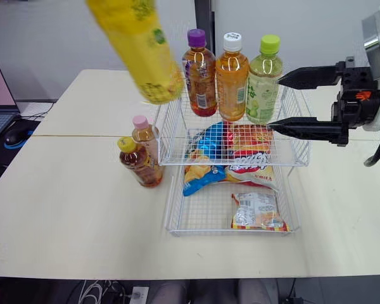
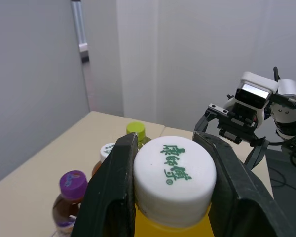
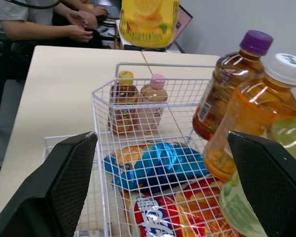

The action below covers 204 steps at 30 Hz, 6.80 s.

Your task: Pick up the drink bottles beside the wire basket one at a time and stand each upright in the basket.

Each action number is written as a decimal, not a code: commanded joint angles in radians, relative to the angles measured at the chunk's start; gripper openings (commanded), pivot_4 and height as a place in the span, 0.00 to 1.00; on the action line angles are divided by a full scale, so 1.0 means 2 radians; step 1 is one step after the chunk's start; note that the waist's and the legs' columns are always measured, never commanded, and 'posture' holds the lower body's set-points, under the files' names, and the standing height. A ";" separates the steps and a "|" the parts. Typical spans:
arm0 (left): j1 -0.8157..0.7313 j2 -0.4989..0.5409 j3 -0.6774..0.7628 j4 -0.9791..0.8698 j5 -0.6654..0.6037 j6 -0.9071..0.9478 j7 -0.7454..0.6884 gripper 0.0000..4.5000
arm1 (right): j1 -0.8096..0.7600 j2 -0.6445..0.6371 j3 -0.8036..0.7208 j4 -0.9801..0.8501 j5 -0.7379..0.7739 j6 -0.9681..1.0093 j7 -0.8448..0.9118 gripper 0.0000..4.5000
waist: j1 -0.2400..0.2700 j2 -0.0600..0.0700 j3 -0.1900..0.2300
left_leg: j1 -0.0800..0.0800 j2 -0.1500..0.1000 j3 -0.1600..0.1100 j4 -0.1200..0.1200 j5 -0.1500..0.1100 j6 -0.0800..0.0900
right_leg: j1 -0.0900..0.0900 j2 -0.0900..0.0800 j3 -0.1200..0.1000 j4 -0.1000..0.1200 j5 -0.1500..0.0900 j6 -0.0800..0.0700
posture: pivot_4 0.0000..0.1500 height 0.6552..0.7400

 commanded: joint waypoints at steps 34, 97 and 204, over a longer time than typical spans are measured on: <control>0.027 -0.355 0.000 0.127 0.318 -0.190 -0.055 0.58 | 0.145 -0.054 -0.171 -0.084 0.068 0.038 -0.098 1.00 | 0.001 0.000 0.000 | -0.001 -0.001 0.000 0.001 0.000 0.000 | 0.000 -0.001 0.000 0.000 0.000 0.000 | 1.00 1.00; 0.684 -0.063 0.460 -0.399 0.190 0.004 0.049 1.00 | -0.103 0.110 0.121 -0.039 0.044 0.019 -0.013 1.00 | 0.011 0.000 -0.001 | 0.000 0.000 -0.004 0.001 0.000 0.000 | 0.001 -0.004 -0.001 -0.001 0.001 -0.001 | 1.00 1.00; -0.019 -0.023 0.041 0.020 0.147 -0.037 -0.117 0.31 | -0.037 0.010 -0.026 -0.061 0.088 0.064 -0.080 1.00 | -0.002 -0.001 0.000 | -0.001 0.001 0.000 0.000 0.000 0.000 | -0.001 0.001 0.000 -0.002 0.002 0.000 | 1.00 1.00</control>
